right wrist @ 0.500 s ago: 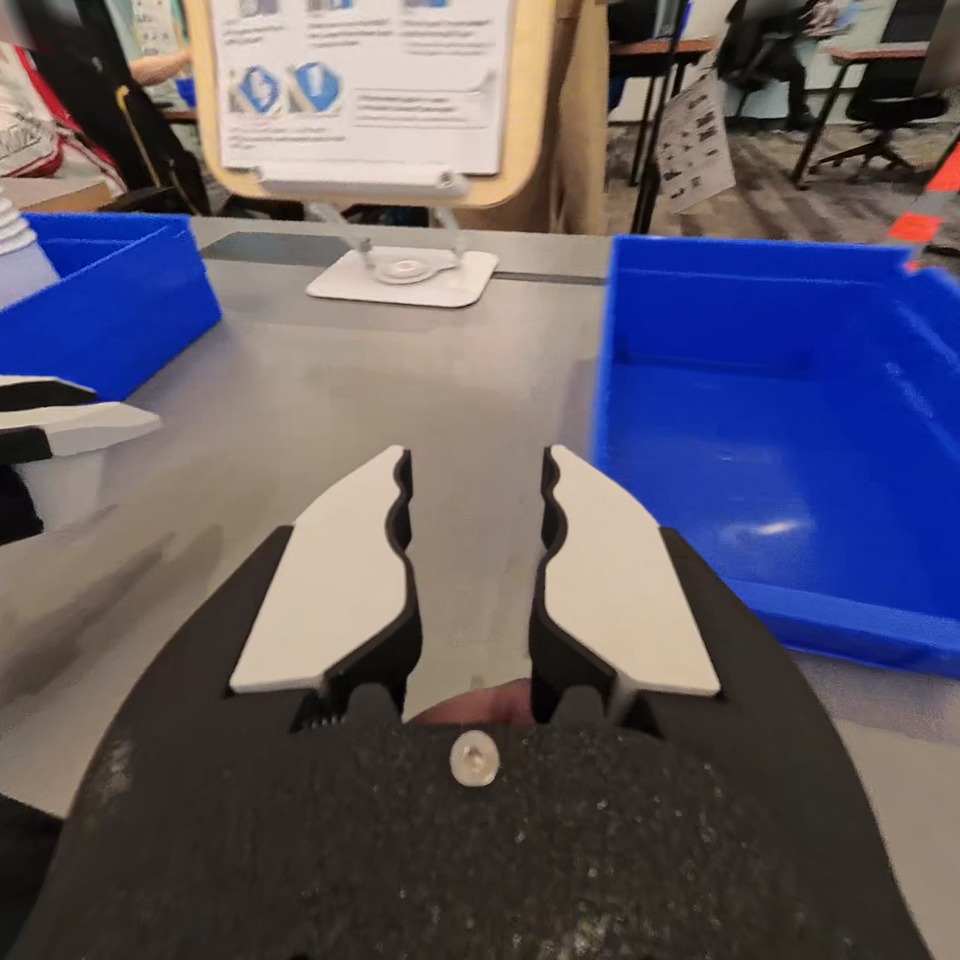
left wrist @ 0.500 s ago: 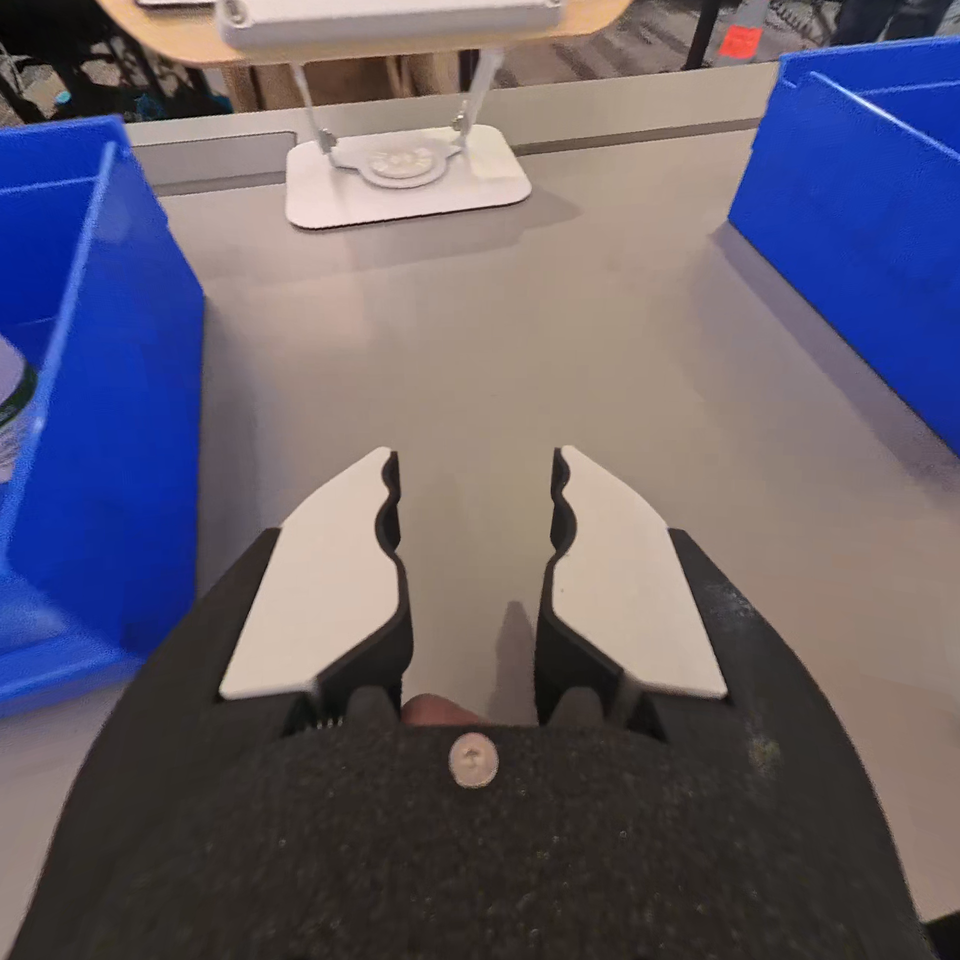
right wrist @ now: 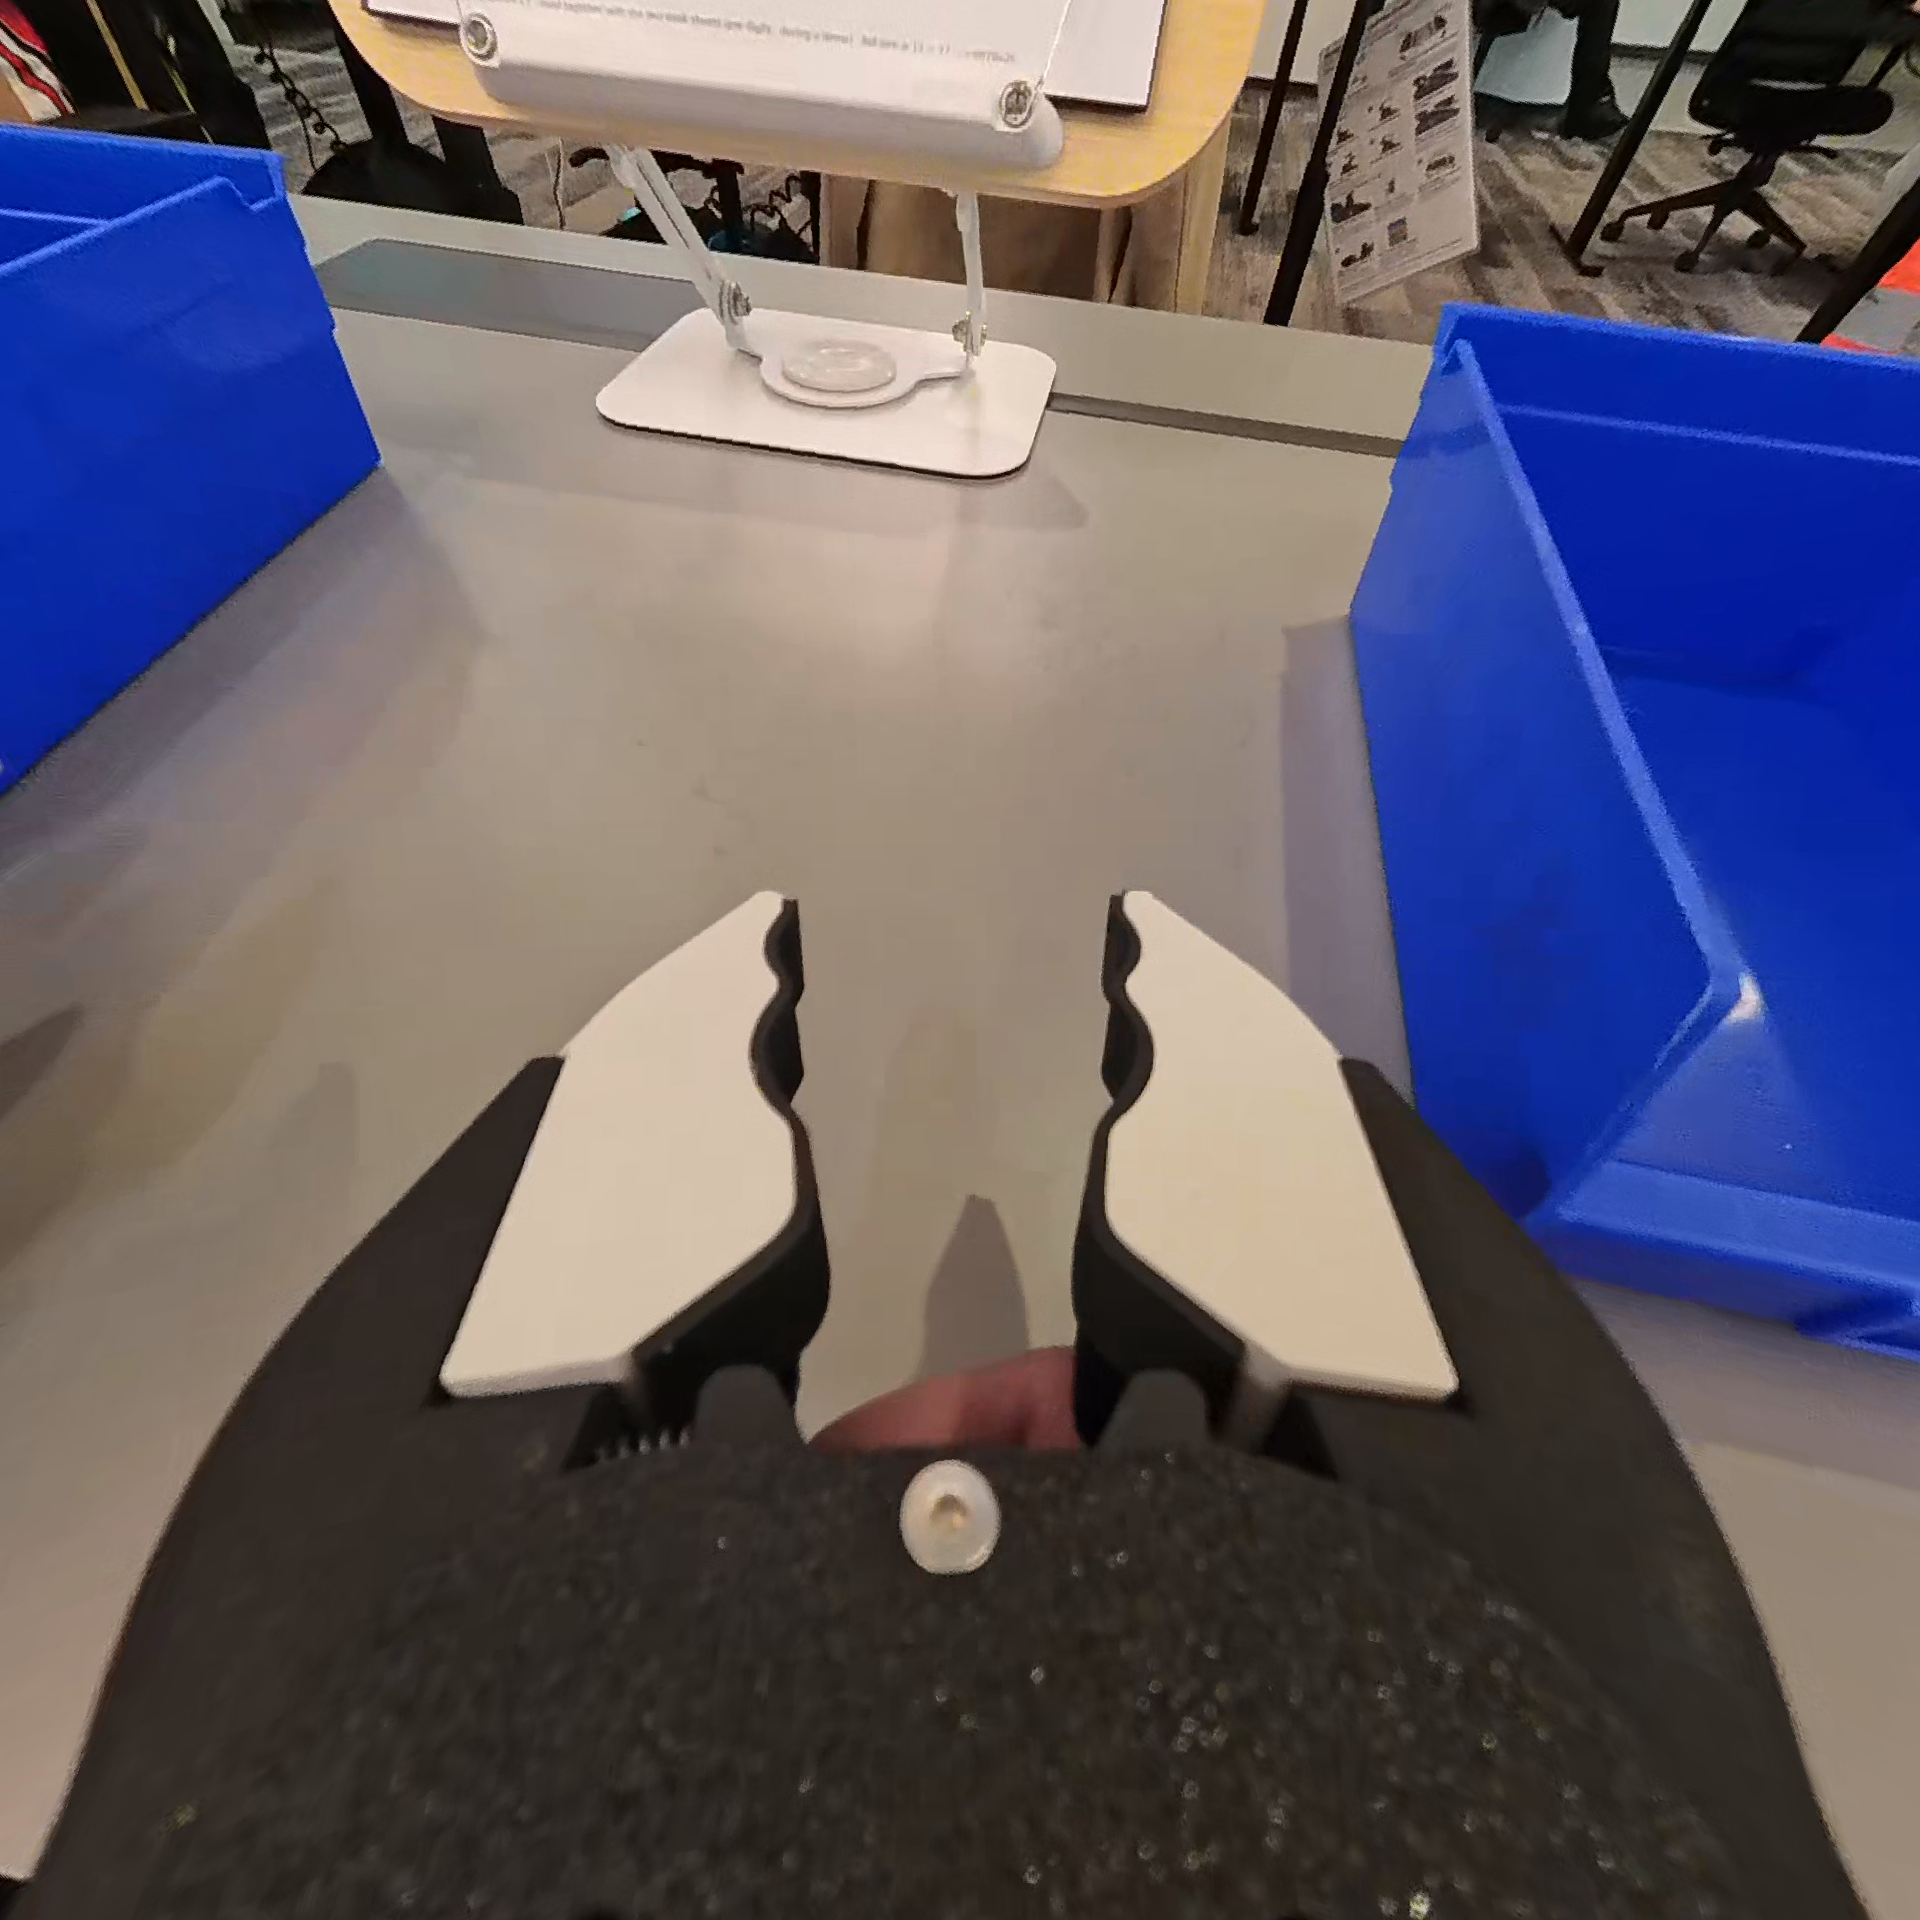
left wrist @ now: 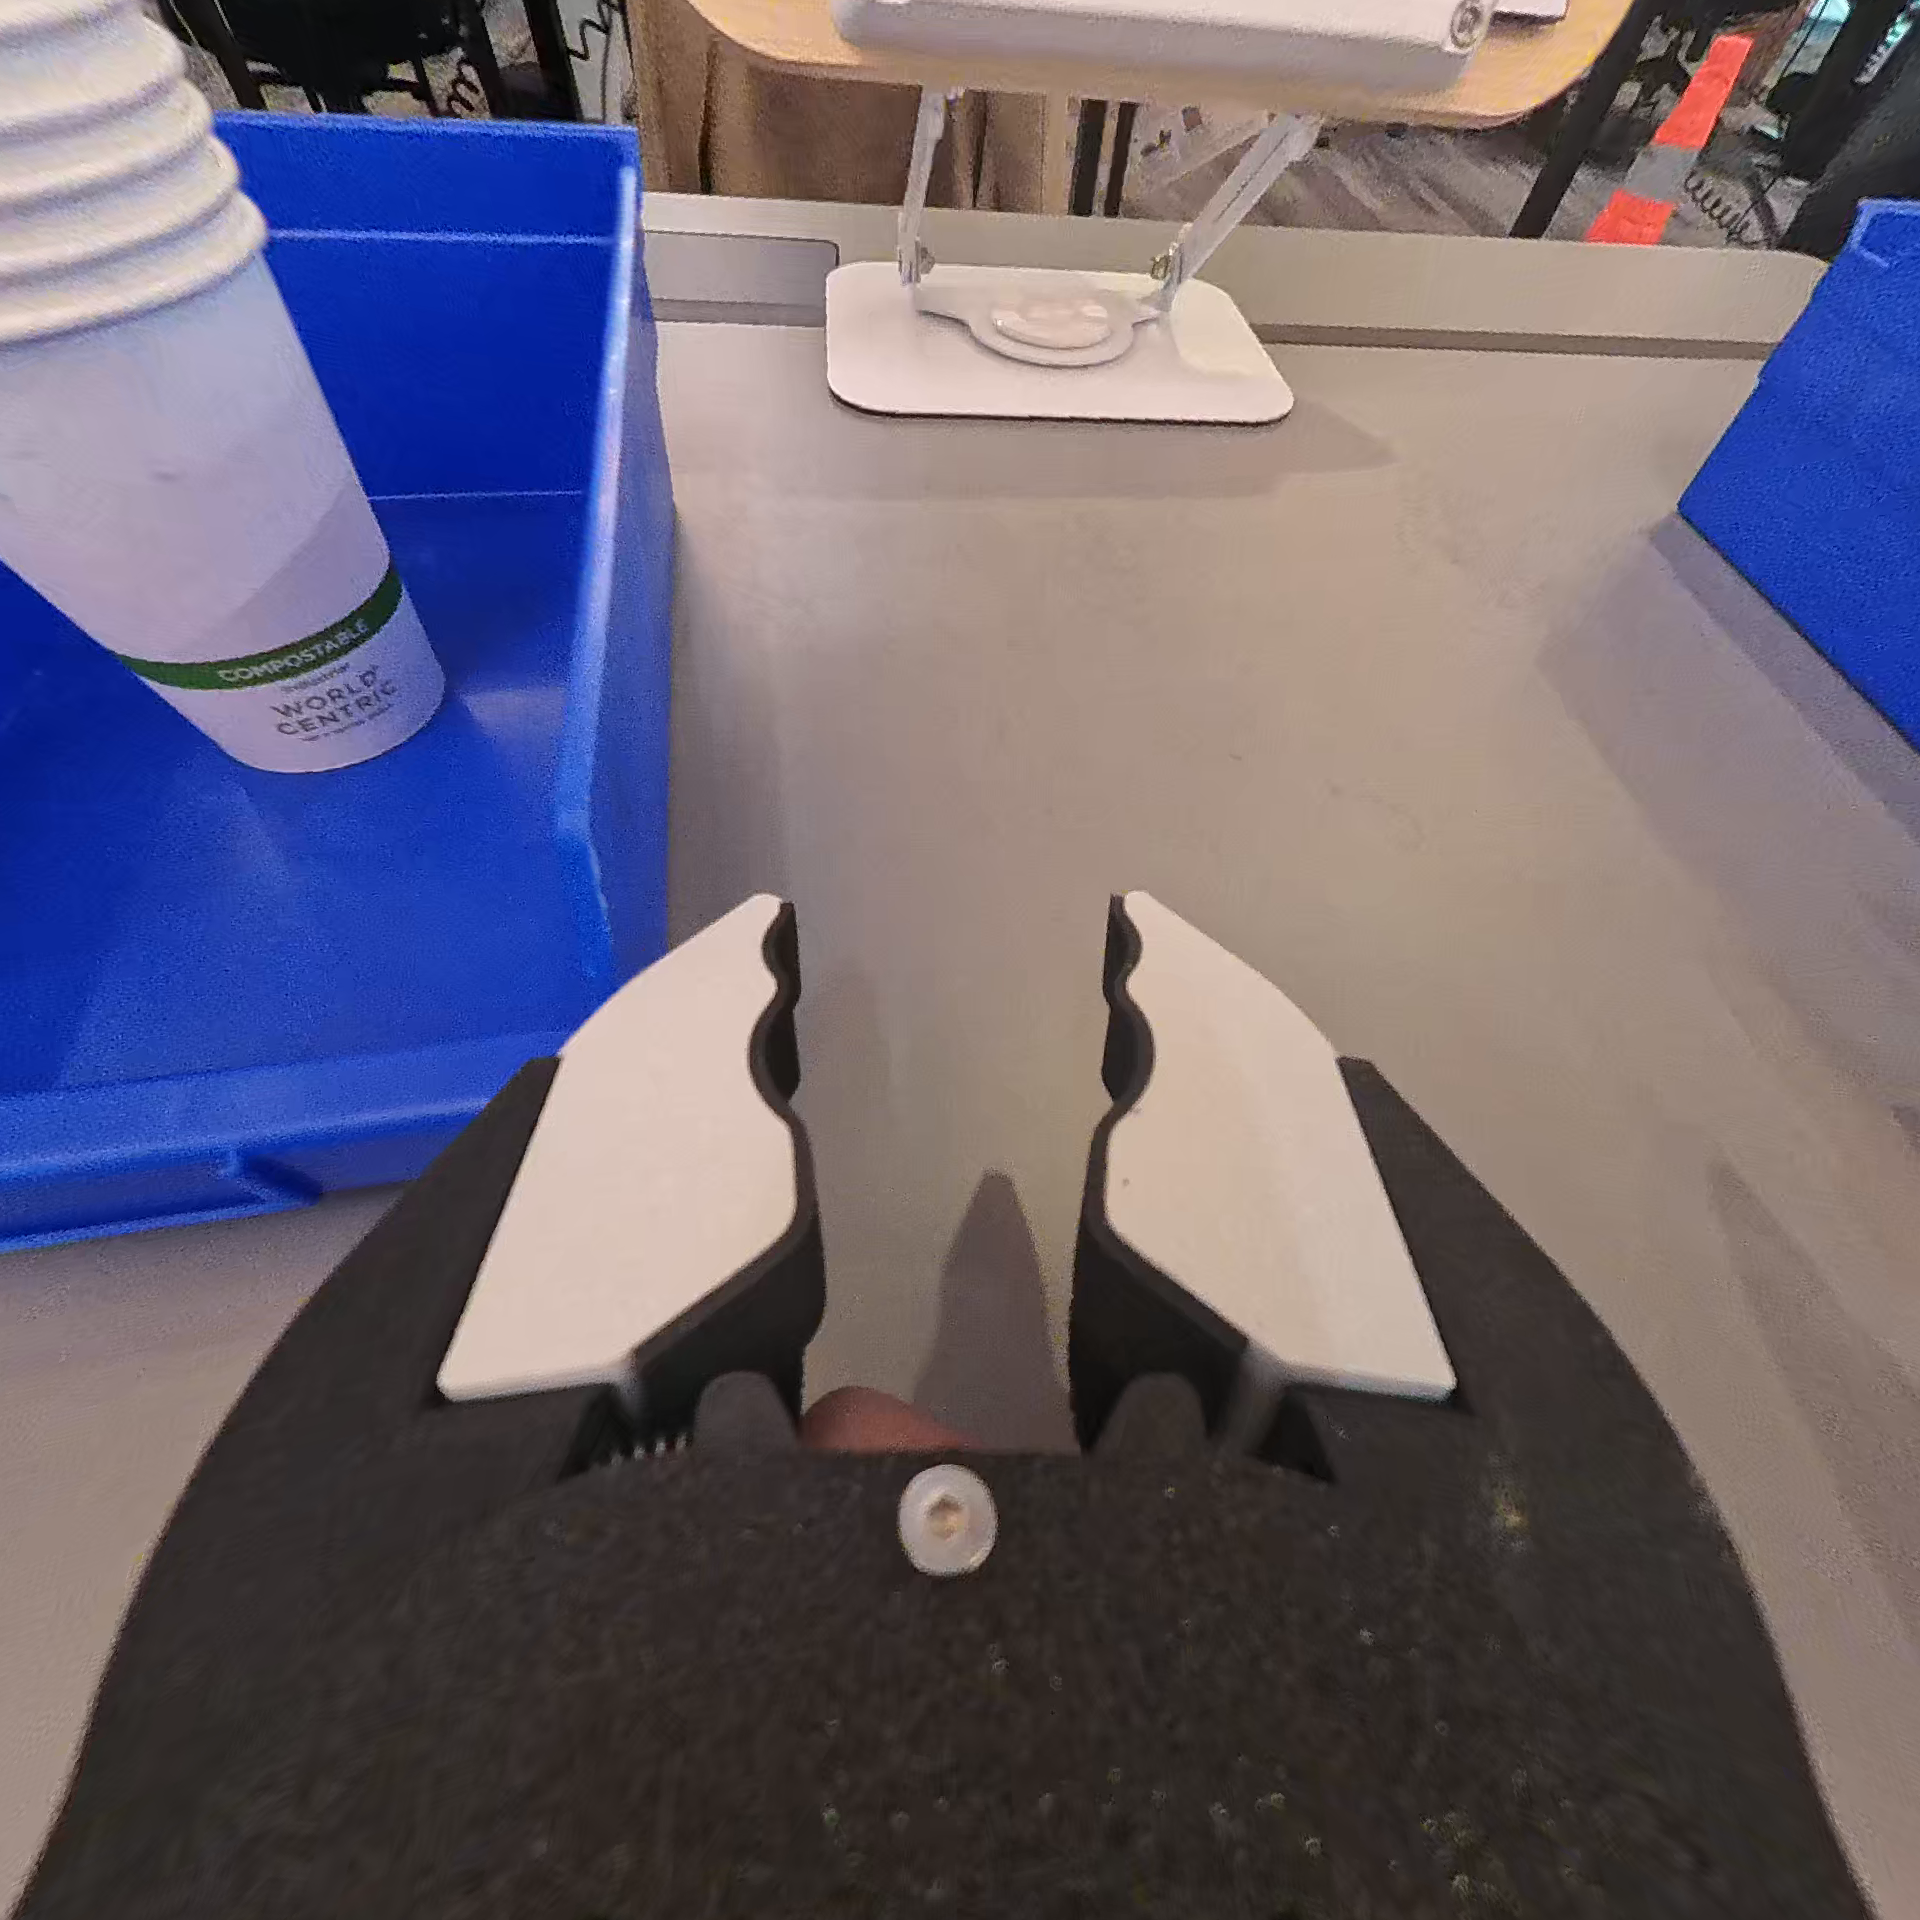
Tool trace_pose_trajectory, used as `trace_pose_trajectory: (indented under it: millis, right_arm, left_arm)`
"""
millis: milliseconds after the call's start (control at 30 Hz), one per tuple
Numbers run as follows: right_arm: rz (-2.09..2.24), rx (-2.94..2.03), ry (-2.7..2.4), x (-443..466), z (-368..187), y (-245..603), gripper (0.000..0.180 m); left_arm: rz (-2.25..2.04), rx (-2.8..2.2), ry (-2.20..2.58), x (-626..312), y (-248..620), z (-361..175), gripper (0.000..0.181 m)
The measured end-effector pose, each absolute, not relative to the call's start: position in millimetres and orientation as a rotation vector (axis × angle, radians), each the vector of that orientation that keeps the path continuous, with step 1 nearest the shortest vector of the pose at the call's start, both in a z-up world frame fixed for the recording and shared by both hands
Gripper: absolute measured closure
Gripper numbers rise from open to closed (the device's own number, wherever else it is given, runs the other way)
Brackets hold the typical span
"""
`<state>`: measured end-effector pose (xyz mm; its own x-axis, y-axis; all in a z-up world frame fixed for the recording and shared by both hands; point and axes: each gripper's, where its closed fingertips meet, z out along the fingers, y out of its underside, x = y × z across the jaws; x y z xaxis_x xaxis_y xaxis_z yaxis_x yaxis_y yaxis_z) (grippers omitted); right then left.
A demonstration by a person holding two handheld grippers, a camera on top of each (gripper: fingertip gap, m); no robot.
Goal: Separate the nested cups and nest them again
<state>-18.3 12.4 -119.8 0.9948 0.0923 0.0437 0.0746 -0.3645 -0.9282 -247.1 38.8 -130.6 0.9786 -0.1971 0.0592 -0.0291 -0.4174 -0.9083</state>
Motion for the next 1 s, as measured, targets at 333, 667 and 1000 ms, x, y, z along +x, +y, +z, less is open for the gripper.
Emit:
trace_pose_trajectory:
  millis: [333,667,1000]
  right_arm:
    - [0.072,-1.964,-0.135,-17,-135,7,0.126]
    - [0.078,-1.959,-0.141,-7,-133,9,0.128]
    - [0.097,-1.966,-0.150,-7,-135,7,0.129]
  left_arm:
    - [-0.189,-1.984,0.188,-243,39,-131,0.124]
    - [-0.286,-2.003,0.211,-229,37,-138,0.122]
    - [-0.352,-1.987,0.246,-226,26,-123,0.122]
